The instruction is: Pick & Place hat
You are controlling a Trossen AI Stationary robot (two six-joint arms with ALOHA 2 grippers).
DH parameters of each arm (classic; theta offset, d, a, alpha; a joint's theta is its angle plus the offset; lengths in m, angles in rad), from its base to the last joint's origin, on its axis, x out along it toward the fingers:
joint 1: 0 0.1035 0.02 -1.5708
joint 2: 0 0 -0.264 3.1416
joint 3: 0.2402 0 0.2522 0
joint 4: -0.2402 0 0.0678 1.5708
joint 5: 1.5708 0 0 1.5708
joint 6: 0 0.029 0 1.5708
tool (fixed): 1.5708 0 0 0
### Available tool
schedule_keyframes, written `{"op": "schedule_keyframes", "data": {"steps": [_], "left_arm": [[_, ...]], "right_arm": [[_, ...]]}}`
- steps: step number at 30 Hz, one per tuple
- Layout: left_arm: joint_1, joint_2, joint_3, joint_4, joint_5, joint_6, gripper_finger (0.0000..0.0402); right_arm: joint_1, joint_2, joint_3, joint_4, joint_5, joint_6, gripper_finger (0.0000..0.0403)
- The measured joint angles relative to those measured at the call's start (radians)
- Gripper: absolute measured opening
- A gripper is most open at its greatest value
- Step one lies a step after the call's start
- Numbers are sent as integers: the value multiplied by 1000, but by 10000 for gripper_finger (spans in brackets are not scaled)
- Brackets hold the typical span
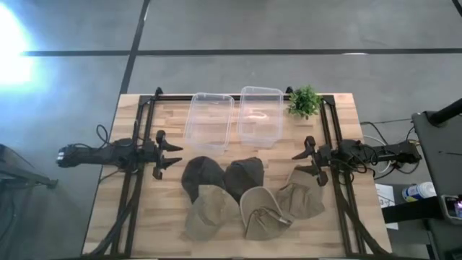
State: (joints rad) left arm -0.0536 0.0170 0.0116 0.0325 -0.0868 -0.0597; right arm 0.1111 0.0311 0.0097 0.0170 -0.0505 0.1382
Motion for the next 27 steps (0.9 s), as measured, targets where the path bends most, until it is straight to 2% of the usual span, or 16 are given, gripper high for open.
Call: {"op": "schedule_keyframes", "data": {"steps": [12,17,21,24,27], "left_arm": [[0,0,0,0,0,0,181],[0,0,0,-1,0,0,181],[0,0,0,-1,0,0,181],[0,0,0,-2,0,0,181],[0,0,0,-2,0,0,181]], "right_arm": [[0,0,0,0,1,-19,180],[-1,0,0,-3,28,-472,180],[-1,0,0,-3,29,-658,180],[-1,0,0,-4,28,-665,180],[1,0,0,-1,20,-495,180]]}}
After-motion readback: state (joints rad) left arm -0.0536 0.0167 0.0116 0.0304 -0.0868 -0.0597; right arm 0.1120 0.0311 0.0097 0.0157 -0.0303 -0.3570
